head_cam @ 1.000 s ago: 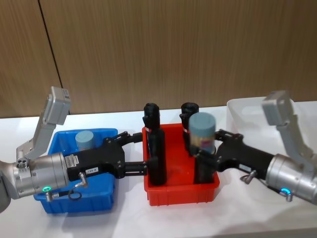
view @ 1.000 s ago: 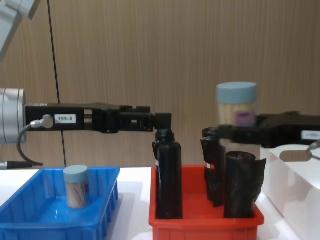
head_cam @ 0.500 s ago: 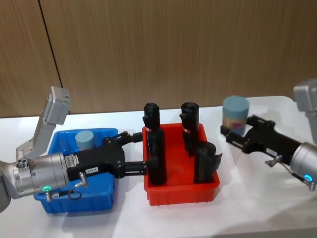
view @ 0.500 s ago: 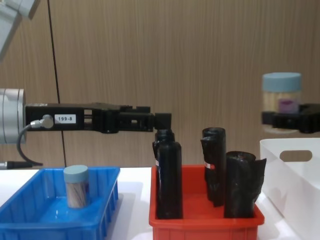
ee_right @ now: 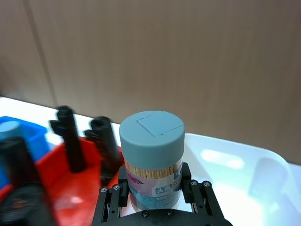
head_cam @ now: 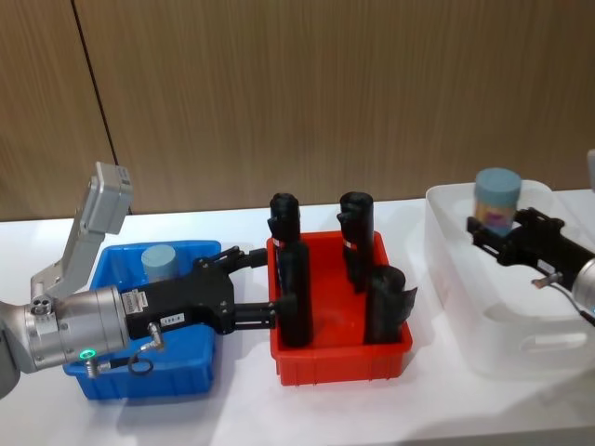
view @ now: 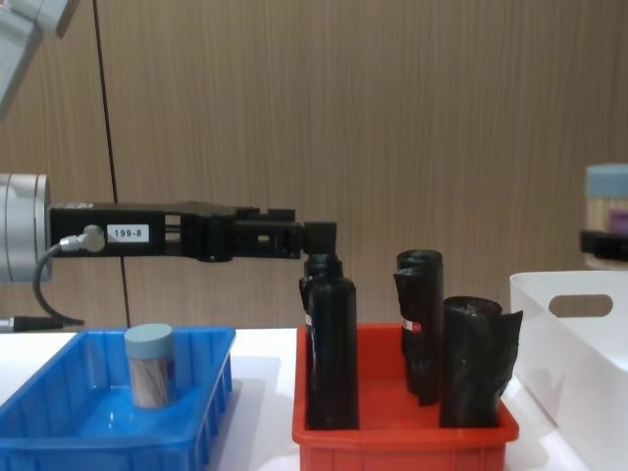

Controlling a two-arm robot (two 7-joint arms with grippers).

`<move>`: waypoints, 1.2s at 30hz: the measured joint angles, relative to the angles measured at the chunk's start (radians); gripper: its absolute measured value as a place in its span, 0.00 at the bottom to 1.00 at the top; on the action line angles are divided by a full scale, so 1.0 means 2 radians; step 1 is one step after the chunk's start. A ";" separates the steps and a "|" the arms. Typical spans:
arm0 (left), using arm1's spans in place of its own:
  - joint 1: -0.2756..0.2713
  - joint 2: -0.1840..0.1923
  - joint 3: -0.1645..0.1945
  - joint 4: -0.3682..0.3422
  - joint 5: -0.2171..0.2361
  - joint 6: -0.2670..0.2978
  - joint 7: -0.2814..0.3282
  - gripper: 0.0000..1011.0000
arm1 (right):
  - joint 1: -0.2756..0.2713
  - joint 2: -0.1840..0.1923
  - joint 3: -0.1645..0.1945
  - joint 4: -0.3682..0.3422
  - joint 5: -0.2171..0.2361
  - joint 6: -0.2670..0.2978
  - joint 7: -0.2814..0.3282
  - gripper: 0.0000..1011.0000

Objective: Pick the cotton swabs from the blue box and place them into the white box.

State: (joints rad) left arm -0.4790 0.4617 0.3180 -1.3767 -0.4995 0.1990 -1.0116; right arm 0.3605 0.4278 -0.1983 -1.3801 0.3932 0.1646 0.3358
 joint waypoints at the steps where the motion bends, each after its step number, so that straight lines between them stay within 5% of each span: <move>1: 0.000 0.000 0.000 0.000 0.000 0.000 0.000 0.99 | 0.002 -0.001 0.001 0.008 0.000 -0.001 -0.003 0.62; 12: 0.000 0.000 0.000 0.000 0.000 0.000 0.000 0.99 | 0.040 -0.013 0.003 0.098 -0.002 -0.011 -0.024 0.63; 19: 0.000 0.000 0.000 0.000 0.000 0.000 0.000 0.99 | 0.052 -0.017 0.004 0.128 -0.003 -0.016 -0.028 0.82; 26: 0.000 0.000 0.000 0.000 0.000 0.000 0.000 0.99 | 0.057 -0.018 0.005 0.142 -0.003 -0.020 -0.029 0.99; 36: 0.003 -0.001 0.001 -0.002 0.003 -0.001 0.010 0.99 | 0.049 -0.019 0.005 0.132 -0.004 -0.022 -0.033 0.99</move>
State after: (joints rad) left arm -0.4740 0.4600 0.3207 -1.3813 -0.4940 0.1960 -0.9909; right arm 0.4594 0.3888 -0.1891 -1.1157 0.3844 0.1201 0.2696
